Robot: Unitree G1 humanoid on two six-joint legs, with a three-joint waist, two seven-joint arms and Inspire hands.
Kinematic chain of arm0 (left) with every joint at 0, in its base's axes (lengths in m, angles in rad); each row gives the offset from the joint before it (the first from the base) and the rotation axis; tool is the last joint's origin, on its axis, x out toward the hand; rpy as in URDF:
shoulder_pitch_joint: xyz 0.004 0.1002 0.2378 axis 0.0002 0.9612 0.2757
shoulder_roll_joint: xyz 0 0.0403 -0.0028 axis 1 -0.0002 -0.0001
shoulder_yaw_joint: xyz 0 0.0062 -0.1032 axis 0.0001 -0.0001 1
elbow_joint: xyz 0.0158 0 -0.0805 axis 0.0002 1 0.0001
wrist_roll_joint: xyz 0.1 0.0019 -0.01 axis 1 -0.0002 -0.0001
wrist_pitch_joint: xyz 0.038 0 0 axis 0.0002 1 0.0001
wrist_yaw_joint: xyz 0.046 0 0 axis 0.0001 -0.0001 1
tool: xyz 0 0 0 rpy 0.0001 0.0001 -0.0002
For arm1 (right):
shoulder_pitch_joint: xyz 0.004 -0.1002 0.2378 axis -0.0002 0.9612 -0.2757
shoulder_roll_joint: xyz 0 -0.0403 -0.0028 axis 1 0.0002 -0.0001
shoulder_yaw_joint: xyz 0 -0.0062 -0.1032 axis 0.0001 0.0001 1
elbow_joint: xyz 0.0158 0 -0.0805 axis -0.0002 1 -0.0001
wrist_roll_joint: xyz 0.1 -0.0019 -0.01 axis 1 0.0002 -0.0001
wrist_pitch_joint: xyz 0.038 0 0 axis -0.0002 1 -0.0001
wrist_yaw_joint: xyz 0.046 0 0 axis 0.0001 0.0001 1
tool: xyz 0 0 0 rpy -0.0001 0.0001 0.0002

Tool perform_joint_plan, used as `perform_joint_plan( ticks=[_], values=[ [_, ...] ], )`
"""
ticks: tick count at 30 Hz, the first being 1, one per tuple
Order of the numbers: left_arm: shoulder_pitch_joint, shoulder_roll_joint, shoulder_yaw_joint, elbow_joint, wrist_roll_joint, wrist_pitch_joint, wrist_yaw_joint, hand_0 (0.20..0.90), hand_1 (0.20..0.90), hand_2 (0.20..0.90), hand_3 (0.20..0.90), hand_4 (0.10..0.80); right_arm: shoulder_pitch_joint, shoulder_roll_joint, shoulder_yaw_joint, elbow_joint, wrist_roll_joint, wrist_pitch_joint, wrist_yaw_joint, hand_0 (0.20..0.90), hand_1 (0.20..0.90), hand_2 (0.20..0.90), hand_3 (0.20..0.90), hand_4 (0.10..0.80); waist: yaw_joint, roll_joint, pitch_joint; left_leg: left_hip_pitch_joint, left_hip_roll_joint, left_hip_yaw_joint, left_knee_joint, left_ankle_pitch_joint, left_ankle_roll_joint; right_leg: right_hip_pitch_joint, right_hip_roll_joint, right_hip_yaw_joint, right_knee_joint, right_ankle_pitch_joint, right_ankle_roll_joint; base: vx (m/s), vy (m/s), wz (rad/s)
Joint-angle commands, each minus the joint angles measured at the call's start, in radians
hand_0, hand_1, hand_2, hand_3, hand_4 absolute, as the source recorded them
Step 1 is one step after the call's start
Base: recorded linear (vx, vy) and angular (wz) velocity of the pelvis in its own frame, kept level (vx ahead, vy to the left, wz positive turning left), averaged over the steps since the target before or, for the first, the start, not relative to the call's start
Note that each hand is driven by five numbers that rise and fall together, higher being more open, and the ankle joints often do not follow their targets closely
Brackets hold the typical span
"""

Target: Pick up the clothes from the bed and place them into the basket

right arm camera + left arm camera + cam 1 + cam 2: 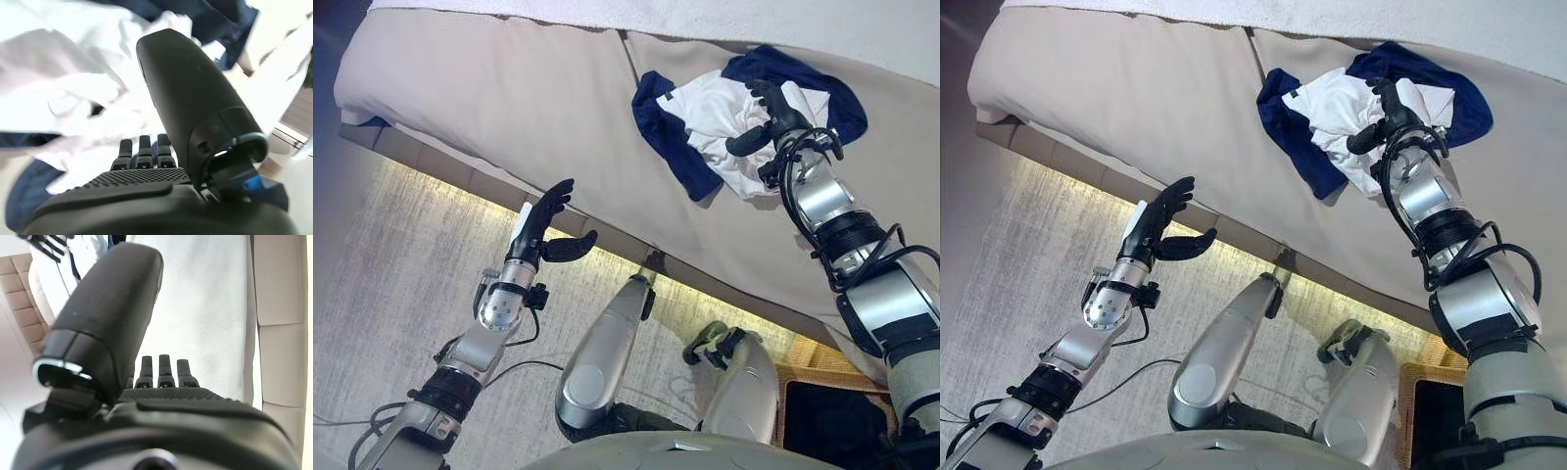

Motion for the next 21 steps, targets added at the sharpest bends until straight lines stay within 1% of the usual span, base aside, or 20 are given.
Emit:
perform_joint_plan(
  ticks=[1, 3, 7, 9, 10, 11, 12, 13, 14, 16, 17, 18, 21],
  values=[
    [0.011, 0.016, 0.03, -0.133, -0.011, -0.091, 0.041, 0.9, 0.9, 0.9, 0.9, 0.8, -0.155, -0.044, 0.045, 0.026, -0.005, -0.027, -0.035, 0.9, 0.9, 0.9, 0.9, 0.8, 0.012, 0.04, -0.036, -0.009, 0.018, 0.085, 0.147, -0.186, 0.058, -0.028, 0.089, -0.039, 0.055, 0.001, -0.093, -0.008, 0.0, 0.03],
    [0.018, 0.015, 0.019, -0.144, -0.012, -0.093, 0.049, 0.9, 0.9, 0.9, 0.9, 0.8, -0.162, -0.045, 0.049, 0.073, -0.008, -0.04, -0.034, 0.9, 0.9, 0.9, 0.9, 0.8, 0.015, 0.048, -0.036, -0.044, 0.012, 0.082, 0.182, -0.195, 0.062, -0.067, 0.091, -0.033, 0.078, -0.003, -0.095, 0.0, 0.0, 0.0],
    [0.034, 0.014, 0.0, -0.16, -0.014, -0.113, 0.07, 0.9, 0.9, 0.9, 0.9, 0.8, -0.193, -0.053, 0.07, 0.142, -0.025, -0.027, -0.033, 0.9, 0.9, 0.9, 0.9, 0.8, 0.017, 0.067, -0.036, -0.106, 0.003, 0.083, 0.234, -0.209, 0.07, -0.139, 0.096, -0.023, 0.118, -0.015, -0.102, -0.033, 0.016, 0.04],
    [0.037, 0.015, -0.004, -0.169, -0.015, -0.116, 0.078, 0.9, 0.9, 0.9, 0.9, 0.8, -0.21, -0.062, 0.084, 0.157, -0.026, -0.018, -0.037, 0.9, 0.9, 0.9, 0.9, 0.8, 0.017, 0.072, -0.036, -0.135, 0.004, 0.084, 0.255, -0.21, 0.074, -0.173, 0.095, -0.014, 0.137, -0.017, -0.103, -0.061, 0.009, 0.01],
    [0.038, 0.019, -0.005, -0.173, -0.018, -0.116, 0.077, 0.9, 0.9, 0.9, 0.9, 0.8, -0.218, -0.068, 0.087, 0.166, -0.029, -0.014, -0.037, 0.862, 0.862, 0.862, 0.856, 0.756, 0.016, 0.074, -0.036, -0.146, 0.005, 0.085, 0.261, -0.21, 0.078, -0.187, 0.096, -0.012, 0.146, -0.017, -0.103, -0.068, -0.008, -0.01],
    [0.035, 0.02, -0.01, -0.178, -0.017, -0.112, 0.082, 0.9, 0.9, 0.9, 0.9, 0.8, -0.225, -0.075, 0.091, 0.174, -0.031, -0.011, -0.037, 0.844, 0.844, 0.844, 0.834, 0.734, 0.015, 0.074, -0.036, -0.159, 0.005, 0.083, 0.272, -0.211, 0.077, -0.203, 0.097, -0.008, 0.156, -0.018, -0.102, -0.069, -0.01, 0.0],
    [0.032, 0.02, -0.013, -0.181, -0.017, -0.111, 0.086, 0.9, 0.9, 0.9, 0.9, 0.8, -0.228, -0.079, 0.095, 0.178, -0.033, -0.011, -0.042, 0.653, 0.653, 0.653, 0.612, 0.512, 0.015, 0.075, -0.036, -0.167, 0.005, 0.082, 0.277, -0.211, 0.078, -0.211, 0.096, -0.008, 0.16, -0.019, -0.102, -0.069, -0.011, 0.01],
    [0.03, 0.022, -0.016, -0.184, -0.017, -0.112, 0.089, 0.9, 0.9, 0.9, 0.9, 0.8, -0.231, -0.082, 0.097, 0.183, -0.034, -0.013, -0.045, 0.573, 0.573, 0.573, 0.518, 0.418, 0.015, 0.075, -0.036, -0.172, 0.006, 0.082, 0.279, -0.212, 0.079, -0.217, 0.096, -0.008, 0.163, -0.021, -0.102, -0.043, -0.005, 0.0],
    [0.03, 0.021, -0.016, -0.184, -0.017, -0.112, 0.09, 0.9, 0.9, 0.9, 0.9, 0.8, -0.232, -0.083, 0.098, 0.183, -0.035, -0.013, -0.046, 0.554, 0.554, 0.554, 0.496, 0.396, 0.015, 0.075, -0.036, -0.173, 0.006, 0.082, 0.28, -0.213, 0.079, -0.218, 0.096, -0.008, 0.164, -0.021, -0.102, -0.057, -0.003, -0.01],
    [0.029, 0.021, -0.022, -0.185, -0.015, -0.116, 0.097, 0.9, 0.9, 0.9, 0.9, 0.8, -0.246, -0.093, 0.103, 0.19, -0.044, -0.013, -0.051, 0.368, 0.368, 0.368, 0.28, 0.18, 0.014, 0.075, -0.036, -0.175, 0.006, 0.082, 0.278, -0.212, 0.083, -0.223, 0.1, -0.008, 0.164, -0.021, -0.103, -0.052, 0.01, 0.0],
    [0.029, 0.021, -0.024, -0.184, -0.014, -0.116, 0.103, 0.9, 0.9, 0.9, 0.9, 0.8, -0.254, -0.097, 0.107, 0.194, -0.046, -0.015, -0.053, 0.312, 0.312, 0.312, 0.214, 0.114, 0.014, 0.075, -0.036, -0.174, 0.007, 0.082, 0.276, -0.212, 0.084, -0.224, 0.101, -0.008, 0.164, -0.021, -0.103, -0.045, 0.017, 0.02],
    [0.03, 0.023, -0.024, -0.187, -0.018, -0.114, 0.107, 0.9, 0.9, 0.9, 0.9, 0.8, -0.261, -0.1, 0.108, 0.19, -0.048, -0.013, -0.059, 0.3, 0.3, 0.3, 0.2, 0.1, 0.014, 0.074, -0.036, -0.172, 0.008, 0.084, 0.274, -0.212, 0.085, -0.223, 0.101, -0.011, 0.164, -0.02, -0.102, -0.041, 0.01, 0.01],
    [0.032, 0.023, -0.027, -0.183, -0.018, -0.113, 0.114, 0.9, 0.9, 0.9, 0.9, 0.8, -0.265, -0.101, 0.111, 0.187, -0.052, -0.018, -0.068, 0.3, 0.3, 0.3, 0.2, 0.1, 0.012, 0.07, -0.036, -0.163, 0.013, 0.088, 0.272, -0.213, 0.083, -0.213, 0.1, -0.014, 0.156, -0.016, -0.1, -0.015, 0.001, 0.0]
  ],
)
